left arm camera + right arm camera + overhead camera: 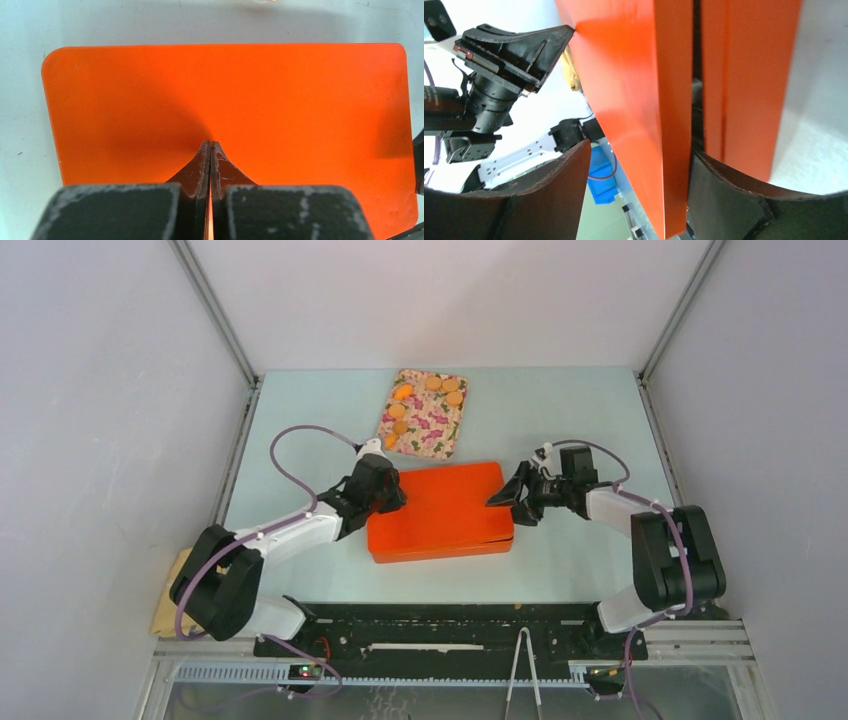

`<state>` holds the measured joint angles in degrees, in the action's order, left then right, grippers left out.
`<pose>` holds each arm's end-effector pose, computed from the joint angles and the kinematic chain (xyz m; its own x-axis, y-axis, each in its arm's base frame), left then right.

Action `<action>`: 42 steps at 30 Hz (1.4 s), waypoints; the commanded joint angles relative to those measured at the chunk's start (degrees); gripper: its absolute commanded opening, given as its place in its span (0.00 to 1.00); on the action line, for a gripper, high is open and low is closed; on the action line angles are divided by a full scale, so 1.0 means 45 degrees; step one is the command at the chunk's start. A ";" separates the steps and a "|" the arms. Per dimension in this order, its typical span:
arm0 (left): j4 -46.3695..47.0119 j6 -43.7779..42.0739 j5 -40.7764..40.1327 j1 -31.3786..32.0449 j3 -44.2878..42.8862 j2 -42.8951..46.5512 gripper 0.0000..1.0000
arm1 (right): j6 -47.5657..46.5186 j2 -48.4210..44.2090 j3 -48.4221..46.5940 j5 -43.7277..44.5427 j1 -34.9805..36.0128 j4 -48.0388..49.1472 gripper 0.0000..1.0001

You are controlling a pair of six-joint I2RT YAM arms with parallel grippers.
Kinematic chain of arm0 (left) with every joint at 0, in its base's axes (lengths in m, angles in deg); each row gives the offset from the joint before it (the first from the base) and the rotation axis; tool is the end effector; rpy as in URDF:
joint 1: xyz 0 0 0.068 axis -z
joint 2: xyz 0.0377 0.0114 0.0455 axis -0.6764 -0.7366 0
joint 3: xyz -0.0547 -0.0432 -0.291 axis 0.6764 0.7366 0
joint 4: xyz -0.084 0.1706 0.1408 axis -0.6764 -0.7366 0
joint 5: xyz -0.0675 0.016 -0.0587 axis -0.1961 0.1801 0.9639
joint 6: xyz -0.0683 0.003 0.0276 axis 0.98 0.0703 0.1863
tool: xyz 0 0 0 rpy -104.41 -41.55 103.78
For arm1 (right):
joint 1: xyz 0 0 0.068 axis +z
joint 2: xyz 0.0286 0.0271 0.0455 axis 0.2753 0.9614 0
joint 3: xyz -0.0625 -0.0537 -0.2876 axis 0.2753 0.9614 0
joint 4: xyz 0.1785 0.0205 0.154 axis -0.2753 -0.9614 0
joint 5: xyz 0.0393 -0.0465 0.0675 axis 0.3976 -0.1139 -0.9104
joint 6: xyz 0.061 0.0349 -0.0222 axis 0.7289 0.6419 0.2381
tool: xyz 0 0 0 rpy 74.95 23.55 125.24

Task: Pack the cookies

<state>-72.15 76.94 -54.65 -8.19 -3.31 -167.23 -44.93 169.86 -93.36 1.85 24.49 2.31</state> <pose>0.2351 -0.1490 0.2257 -0.7068 -0.2947 -0.6431 -0.0007 0.9094 -0.4160 0.2639 0.0893 0.1944 -0.9629 0.2563 -0.0851 0.0456 0.4649 0.8842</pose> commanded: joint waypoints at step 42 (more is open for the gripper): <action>-0.7637 0.1899 -0.2741 -0.0019 -0.1857 -0.0726 0.00 | -0.2617 0.1787 -0.3885 0.5986 0.0910 -0.5290 0.00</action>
<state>-106.99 84.53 -68.68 -10.33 -7.75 -167.30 -56.36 177.81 -108.48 31.14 26.20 -22.83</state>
